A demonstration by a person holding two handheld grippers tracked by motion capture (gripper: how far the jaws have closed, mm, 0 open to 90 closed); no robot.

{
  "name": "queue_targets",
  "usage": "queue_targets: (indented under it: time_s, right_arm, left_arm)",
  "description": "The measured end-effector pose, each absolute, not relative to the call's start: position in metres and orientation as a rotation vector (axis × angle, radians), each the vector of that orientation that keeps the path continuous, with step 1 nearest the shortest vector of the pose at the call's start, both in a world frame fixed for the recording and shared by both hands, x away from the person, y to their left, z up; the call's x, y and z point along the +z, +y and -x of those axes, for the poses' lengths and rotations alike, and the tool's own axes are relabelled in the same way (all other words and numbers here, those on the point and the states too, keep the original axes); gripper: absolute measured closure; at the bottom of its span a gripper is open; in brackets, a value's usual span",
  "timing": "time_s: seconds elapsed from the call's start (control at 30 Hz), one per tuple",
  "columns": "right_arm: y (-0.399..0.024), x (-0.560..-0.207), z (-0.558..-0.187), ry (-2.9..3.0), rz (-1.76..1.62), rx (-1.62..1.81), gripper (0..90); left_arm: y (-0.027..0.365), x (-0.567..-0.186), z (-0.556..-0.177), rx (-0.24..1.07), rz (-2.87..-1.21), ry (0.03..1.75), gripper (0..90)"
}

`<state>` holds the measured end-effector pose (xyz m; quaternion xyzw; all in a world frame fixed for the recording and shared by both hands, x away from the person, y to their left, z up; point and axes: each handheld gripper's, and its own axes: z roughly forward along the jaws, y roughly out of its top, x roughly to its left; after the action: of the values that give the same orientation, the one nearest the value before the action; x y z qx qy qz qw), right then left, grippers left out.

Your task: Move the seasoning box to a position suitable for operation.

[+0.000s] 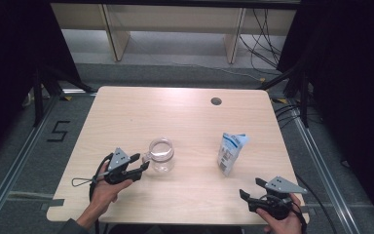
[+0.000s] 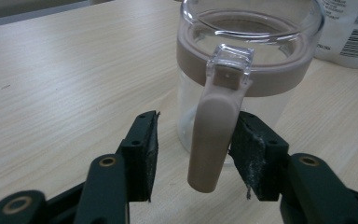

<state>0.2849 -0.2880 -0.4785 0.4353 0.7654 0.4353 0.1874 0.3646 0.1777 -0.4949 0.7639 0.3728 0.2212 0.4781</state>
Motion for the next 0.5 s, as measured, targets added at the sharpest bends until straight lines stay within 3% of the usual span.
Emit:
queue_targets:
  time_s: [0.37, 0.5]
  right_arm:
    - [-0.2887, -0.4788, -0.2865, 2.155, -1.202, 1.206, 25.3]
    - [-0.2889, -0.4785, -0.2865, 2.154, -1.204, 1.205, 25.3]
  left_arm:
    - [0.172, -0.4931, -0.3667, 0.553, -1.897, 0.819, 71.3]
    - [0.1711, -0.4929, -0.3673, 0.558, -1.902, 0.802, 72.0]
